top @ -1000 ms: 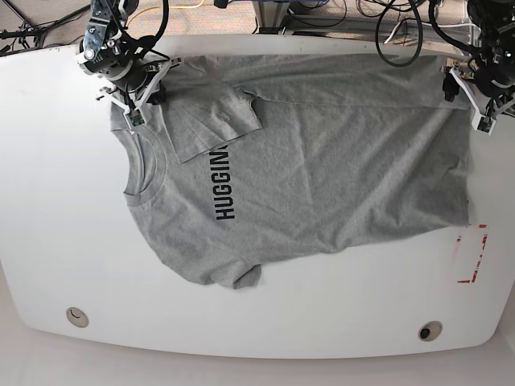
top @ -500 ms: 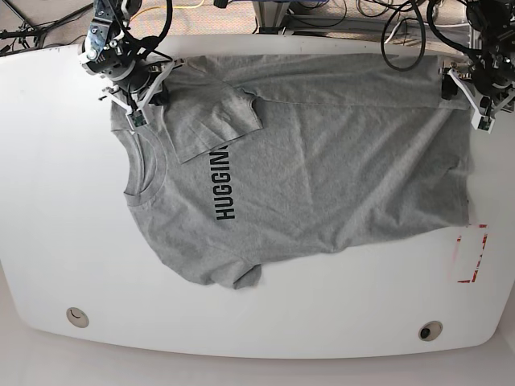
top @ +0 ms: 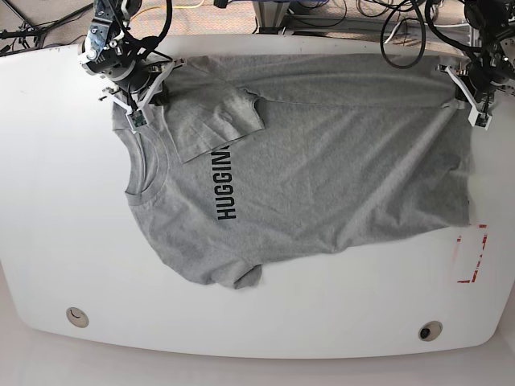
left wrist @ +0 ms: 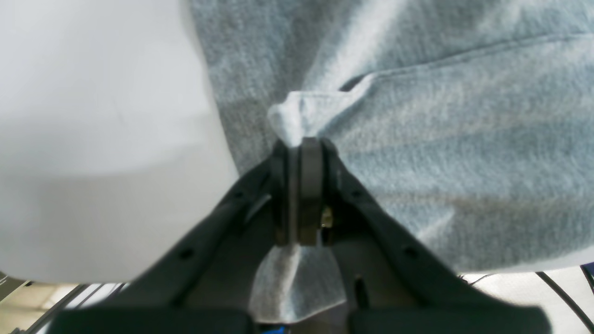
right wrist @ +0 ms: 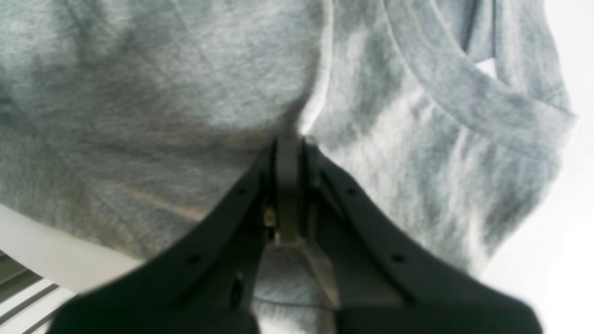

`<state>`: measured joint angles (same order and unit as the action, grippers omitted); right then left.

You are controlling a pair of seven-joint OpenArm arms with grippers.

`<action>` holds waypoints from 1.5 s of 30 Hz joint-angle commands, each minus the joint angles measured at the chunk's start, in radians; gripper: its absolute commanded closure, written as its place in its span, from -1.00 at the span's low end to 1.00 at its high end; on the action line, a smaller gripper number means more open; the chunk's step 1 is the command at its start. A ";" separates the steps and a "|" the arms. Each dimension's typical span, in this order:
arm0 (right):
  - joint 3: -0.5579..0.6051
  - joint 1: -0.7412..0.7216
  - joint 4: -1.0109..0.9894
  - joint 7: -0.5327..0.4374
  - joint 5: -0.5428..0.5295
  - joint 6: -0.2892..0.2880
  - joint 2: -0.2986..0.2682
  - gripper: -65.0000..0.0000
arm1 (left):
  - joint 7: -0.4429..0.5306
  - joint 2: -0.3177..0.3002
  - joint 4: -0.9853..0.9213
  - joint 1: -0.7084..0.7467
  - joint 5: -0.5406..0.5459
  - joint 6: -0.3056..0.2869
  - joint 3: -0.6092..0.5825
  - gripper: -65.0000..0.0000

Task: Fold the T-shirt properly
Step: 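Grasp the shirt edge with both grippers at the shoulders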

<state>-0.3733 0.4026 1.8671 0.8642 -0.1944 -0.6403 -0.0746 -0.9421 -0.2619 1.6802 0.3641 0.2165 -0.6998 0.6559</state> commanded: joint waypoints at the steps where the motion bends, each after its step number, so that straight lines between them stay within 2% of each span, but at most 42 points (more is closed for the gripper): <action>1: -0.003 0.000 0.022 -0.020 -0.014 -0.008 -0.004 1.00 | 0.010 -0.023 0.042 0.003 -0.001 0.002 0.006 1.00; 8: -0.003 0.005 0.058 -0.018 -0.014 -0.008 -0.004 1.00 | 0.010 -0.049 0.111 0.042 -0.001 0.002 0.006 1.00; 22: -0.003 0.026 0.147 -0.013 -0.014 -0.008 -0.004 1.00 | 0.010 -0.055 0.237 0.095 -0.001 0.002 0.009 1.00; 29: -0.003 0.029 0.148 -0.013 -0.014 -0.008 -0.004 1.00 | 0.010 -0.083 0.240 0.111 -0.001 0.002 -0.012 0.65; 33: -0.003 0.042 0.151 -0.013 -0.014 -0.013 -0.003 1.00 | 0.010 -0.089 0.242 0.135 0.001 0.002 -0.008 0.61; 38: -0.005 0.038 0.144 -0.013 -0.014 -0.031 -0.003 1.00 | 0.010 -0.098 0.243 0.143 0.002 0.002 0.015 0.63; 39: -0.005 0.038 0.145 -0.013 -0.014 -0.033 -0.003 1.00 | 0.010 -0.103 0.246 0.143 0.004 0.002 0.028 0.68; 42: -0.005 0.038 0.148 -0.013 -0.014 -0.034 -0.003 1.00 | 0.011 -0.104 0.246 0.137 -0.001 0.002 0.048 0.99; 45: -0.005 0.038 0.147 -0.015 -0.014 -0.034 -0.003 1.00 | 0.011 -0.104 0.246 0.135 -0.001 0.002 0.048 1.00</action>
<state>-0.3737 0.4435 1.9949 0.8677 -0.1982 -0.6659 -0.0700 -0.9421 -0.3557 1.9087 0.4984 0.2031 -0.6975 0.7021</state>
